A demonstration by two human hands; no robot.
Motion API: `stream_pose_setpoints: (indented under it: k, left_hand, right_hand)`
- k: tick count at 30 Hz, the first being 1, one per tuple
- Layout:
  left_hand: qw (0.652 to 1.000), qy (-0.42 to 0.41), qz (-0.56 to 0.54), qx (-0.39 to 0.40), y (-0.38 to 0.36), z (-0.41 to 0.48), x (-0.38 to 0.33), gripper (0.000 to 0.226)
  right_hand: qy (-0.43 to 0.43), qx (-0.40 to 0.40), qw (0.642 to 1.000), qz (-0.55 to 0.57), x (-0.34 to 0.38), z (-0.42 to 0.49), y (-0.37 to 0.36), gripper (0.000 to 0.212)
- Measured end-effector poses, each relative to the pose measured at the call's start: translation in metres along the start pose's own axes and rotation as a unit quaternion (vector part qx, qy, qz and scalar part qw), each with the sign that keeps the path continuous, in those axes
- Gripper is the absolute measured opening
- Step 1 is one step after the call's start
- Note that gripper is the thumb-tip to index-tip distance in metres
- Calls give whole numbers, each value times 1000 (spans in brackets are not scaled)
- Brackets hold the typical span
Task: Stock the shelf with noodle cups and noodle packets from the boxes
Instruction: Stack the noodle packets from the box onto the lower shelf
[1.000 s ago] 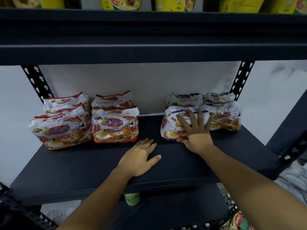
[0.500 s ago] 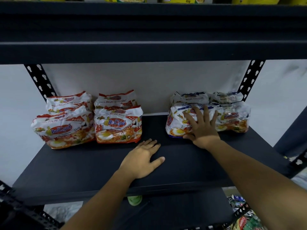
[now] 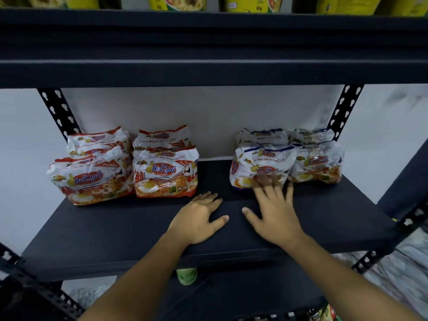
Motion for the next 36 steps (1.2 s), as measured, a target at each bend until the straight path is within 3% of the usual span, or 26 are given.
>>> stream_pose_setpoints:
  k: [4,7,20,25,32,36]
  left_hand:
    - [1000,10,3,1,2,-3,-2,69]
    - [1000,20,15,-1,6,-7,-4,65]
    - [998,53,-8,26,6,-44,-20,59]
    - [997,66,-22,25,9,-75,-35,60]
    - [996,77,-33,16,21,-129,-68,59]
    - [995,93,-43,6,26,-162,-90,58]
  right_hand:
    - [-33,122,989,82,25,-34,-14,70]
    - [-36,154,985,66,30,-39,-18,65]
    - [-29,154,985,64,31,-45,-15,63]
    - [29,132,985,111,30,-57,-9,59]
    - [78,114,977,165,38,-107,16,59]
    - [85,146,969,181,40,-149,34,60]
Point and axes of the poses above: each hand's wrist, its own z-axis towards the middle knuckle, its own y-axis out of the back of the hand, x = y × z, the point moved 1 cm from there along z, towards the middle knuckle, and after that the axes turned 13 degrees about z, right-handed, at the moved point
